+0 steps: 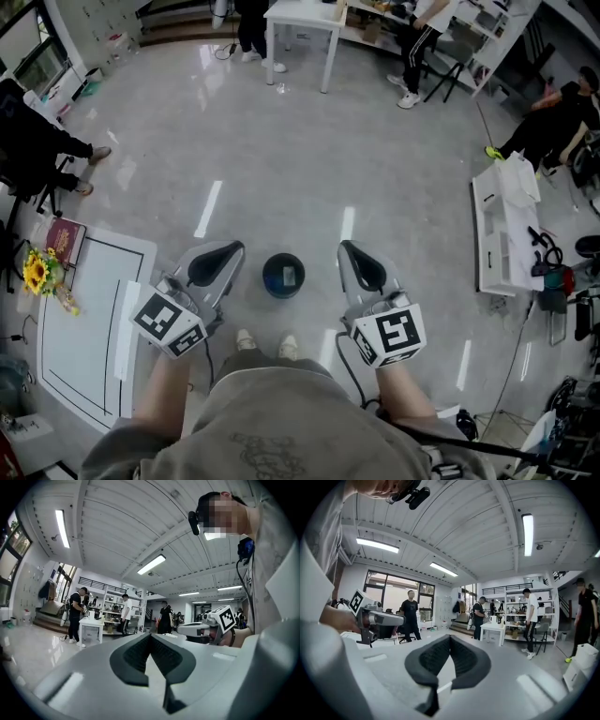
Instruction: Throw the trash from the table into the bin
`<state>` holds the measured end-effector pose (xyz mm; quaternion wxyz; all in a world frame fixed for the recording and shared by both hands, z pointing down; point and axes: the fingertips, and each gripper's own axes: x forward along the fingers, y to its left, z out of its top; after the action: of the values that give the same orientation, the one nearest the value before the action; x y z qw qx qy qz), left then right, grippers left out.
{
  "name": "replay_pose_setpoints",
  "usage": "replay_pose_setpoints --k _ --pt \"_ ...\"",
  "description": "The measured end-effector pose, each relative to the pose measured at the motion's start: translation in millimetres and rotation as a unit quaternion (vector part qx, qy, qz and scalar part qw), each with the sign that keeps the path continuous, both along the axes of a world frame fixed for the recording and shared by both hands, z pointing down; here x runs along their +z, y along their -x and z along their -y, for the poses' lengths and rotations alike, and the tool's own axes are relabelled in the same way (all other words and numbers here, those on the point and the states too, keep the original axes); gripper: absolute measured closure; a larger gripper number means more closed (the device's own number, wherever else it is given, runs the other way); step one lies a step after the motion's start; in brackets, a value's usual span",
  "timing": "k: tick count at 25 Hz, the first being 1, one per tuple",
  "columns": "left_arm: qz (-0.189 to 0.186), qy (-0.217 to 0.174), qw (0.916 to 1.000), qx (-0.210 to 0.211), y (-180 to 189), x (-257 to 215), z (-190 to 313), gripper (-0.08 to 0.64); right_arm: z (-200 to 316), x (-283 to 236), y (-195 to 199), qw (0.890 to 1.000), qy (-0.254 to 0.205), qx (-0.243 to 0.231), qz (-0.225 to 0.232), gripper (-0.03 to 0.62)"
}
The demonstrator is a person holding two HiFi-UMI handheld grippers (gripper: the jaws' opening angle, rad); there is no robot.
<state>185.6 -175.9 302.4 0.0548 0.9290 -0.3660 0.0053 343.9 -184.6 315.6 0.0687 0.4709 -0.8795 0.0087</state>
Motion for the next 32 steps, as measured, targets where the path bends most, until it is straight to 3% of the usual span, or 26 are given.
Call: replay_pose_setpoints --k 5,10,14,17,20,23,28,32 --pt "-0.001 -0.003 0.9994 -0.035 9 -1 -1 0.561 8 3 1 0.999 -0.009 -0.031 0.0 0.591" --pt "0.007 -0.006 0.9961 -0.088 37 -7 -7 0.561 20 -9 26 0.996 -0.029 -0.081 0.002 0.591" --pt "0.016 -0.012 0.99 -0.14 68 -12 -22 0.561 20 -17 67 0.988 -0.051 -0.147 -0.001 0.591" --pt "0.024 -0.012 0.9817 -0.188 99 -13 -38 0.561 16 -21 116 0.975 -0.061 -0.213 0.004 0.591" --pt "0.031 -0.009 0.97 -0.241 135 -13 -54 0.561 8 -23 172 0.957 -0.063 -0.284 0.023 0.591" --pt "0.042 -0.009 0.9542 -0.296 190 -23 -90 0.561 -23 -36 243 0.927 -0.066 -0.366 0.047 0.591" --pt "0.053 -0.014 0.9183 -0.392 323 -53 -182 0.561 -98 -76 377 0.886 -0.069 -0.452 0.077 0.591" --pt "0.048 -0.012 0.8883 -0.456 391 -47 -232 0.561 -126 -82 444 0.863 -0.067 -0.493 0.082 0.591"
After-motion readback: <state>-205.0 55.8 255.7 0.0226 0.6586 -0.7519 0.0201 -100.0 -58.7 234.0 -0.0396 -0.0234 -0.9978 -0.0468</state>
